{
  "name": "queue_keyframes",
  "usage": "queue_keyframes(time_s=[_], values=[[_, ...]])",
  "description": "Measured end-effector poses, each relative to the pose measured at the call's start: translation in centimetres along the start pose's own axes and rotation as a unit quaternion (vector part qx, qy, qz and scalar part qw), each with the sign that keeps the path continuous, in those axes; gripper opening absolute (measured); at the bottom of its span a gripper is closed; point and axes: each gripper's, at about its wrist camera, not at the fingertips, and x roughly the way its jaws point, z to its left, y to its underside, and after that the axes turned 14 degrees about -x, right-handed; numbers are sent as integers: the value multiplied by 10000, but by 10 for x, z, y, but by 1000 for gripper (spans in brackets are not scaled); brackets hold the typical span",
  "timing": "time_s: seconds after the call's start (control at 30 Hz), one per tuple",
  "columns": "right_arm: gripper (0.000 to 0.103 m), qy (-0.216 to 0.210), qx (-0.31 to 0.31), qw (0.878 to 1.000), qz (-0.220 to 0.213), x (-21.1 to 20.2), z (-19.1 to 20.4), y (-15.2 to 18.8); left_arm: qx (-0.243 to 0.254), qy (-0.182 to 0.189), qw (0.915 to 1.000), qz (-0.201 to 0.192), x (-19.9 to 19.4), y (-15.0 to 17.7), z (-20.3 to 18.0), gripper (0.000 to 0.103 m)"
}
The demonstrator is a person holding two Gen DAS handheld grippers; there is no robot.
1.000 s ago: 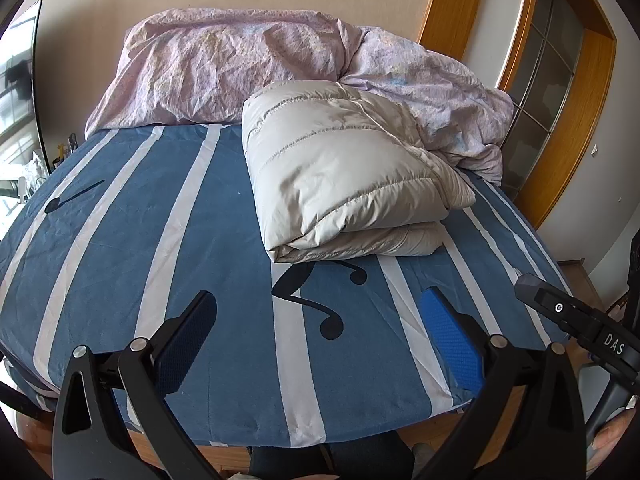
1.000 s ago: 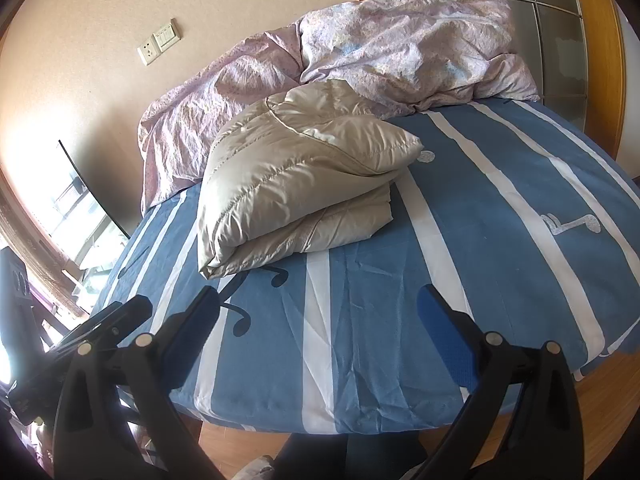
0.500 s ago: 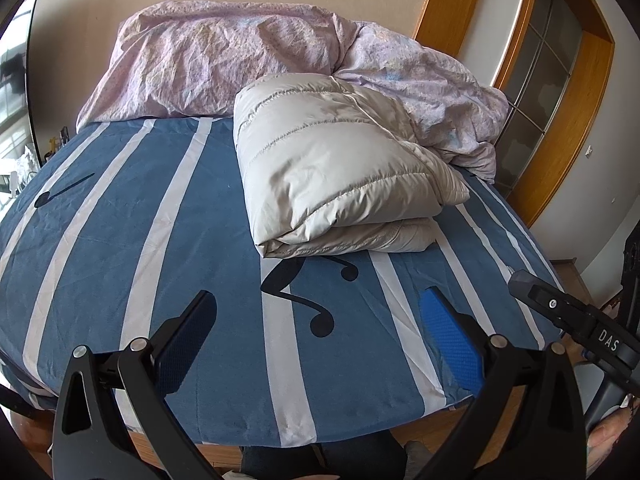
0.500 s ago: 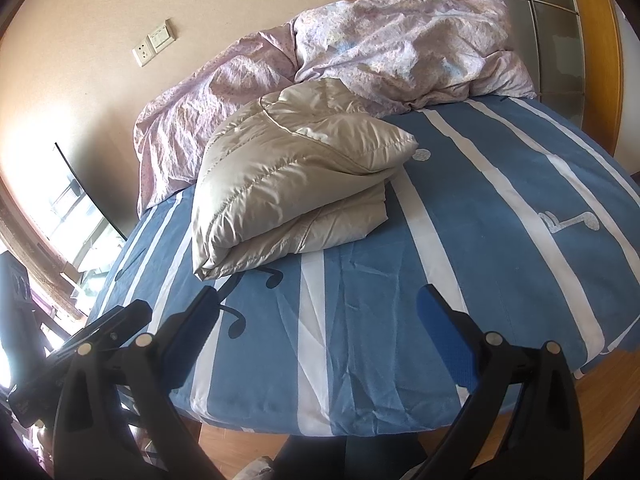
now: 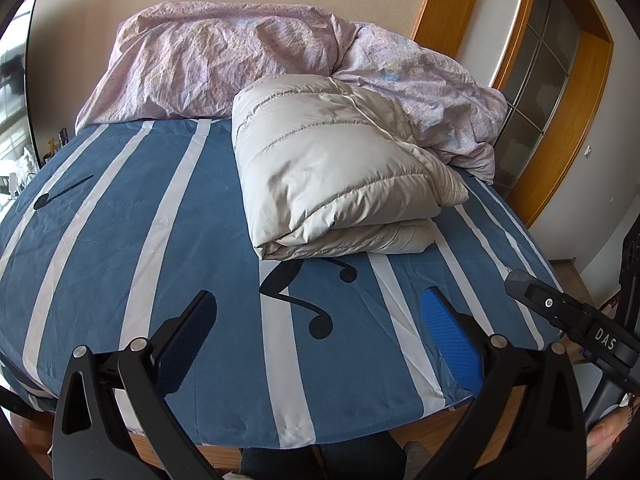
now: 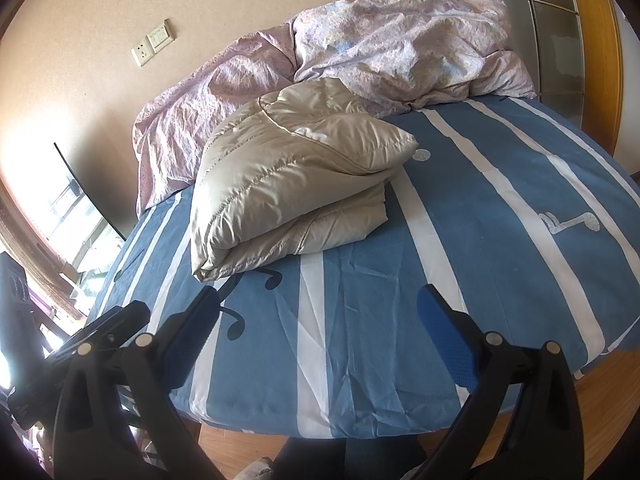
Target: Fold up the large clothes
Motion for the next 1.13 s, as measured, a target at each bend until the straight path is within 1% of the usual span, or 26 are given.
queue_keyframes(time_s=[1.13], values=[[99,-12,-9,10000,27,4,-3,-1,114,-21,9999,-51,-1,-4,-5,102]])
